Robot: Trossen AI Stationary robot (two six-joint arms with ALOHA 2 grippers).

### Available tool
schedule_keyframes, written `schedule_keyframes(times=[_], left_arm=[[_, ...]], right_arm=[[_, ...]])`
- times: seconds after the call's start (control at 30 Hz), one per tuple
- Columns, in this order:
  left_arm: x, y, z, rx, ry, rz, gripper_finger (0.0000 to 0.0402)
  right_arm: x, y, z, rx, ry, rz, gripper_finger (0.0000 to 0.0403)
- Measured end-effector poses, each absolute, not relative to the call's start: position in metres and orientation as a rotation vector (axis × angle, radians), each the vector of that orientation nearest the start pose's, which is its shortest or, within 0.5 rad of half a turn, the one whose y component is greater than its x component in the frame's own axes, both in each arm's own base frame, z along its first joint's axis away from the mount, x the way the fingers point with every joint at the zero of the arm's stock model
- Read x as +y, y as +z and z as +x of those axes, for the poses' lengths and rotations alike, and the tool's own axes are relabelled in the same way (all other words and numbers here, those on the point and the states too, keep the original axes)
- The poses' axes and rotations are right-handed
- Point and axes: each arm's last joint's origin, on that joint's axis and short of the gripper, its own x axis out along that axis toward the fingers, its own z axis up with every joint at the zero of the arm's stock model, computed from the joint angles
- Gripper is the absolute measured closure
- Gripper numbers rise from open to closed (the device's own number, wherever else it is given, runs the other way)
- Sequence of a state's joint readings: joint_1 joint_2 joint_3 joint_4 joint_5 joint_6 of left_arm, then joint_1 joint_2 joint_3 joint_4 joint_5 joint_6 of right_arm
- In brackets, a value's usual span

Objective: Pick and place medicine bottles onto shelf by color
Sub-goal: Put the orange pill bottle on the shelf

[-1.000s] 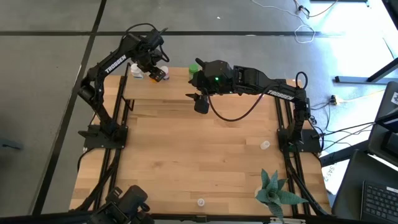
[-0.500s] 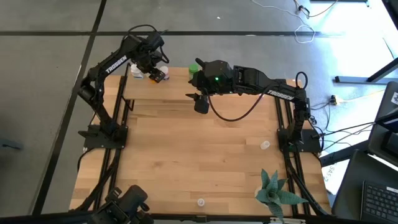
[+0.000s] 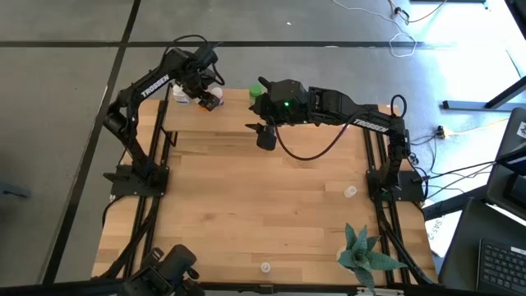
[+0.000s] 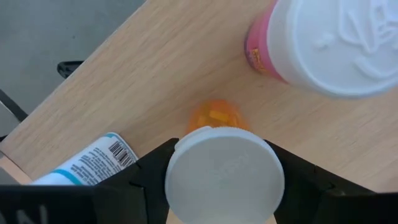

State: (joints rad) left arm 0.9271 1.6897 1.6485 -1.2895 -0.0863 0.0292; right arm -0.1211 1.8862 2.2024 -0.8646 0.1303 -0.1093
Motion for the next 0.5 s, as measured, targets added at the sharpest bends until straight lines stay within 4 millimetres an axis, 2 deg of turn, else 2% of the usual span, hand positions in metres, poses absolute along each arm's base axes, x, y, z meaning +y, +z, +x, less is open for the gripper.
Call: schedule_keyframes(times=[0.5], left_arm=[[0.2593,0.3220,0.1918,1.258,0.829,-0.542,0.0194]], right_arm=[[-0.0520,0.4374,0.3950,0.562,-0.215,-0.109,0.0150]])
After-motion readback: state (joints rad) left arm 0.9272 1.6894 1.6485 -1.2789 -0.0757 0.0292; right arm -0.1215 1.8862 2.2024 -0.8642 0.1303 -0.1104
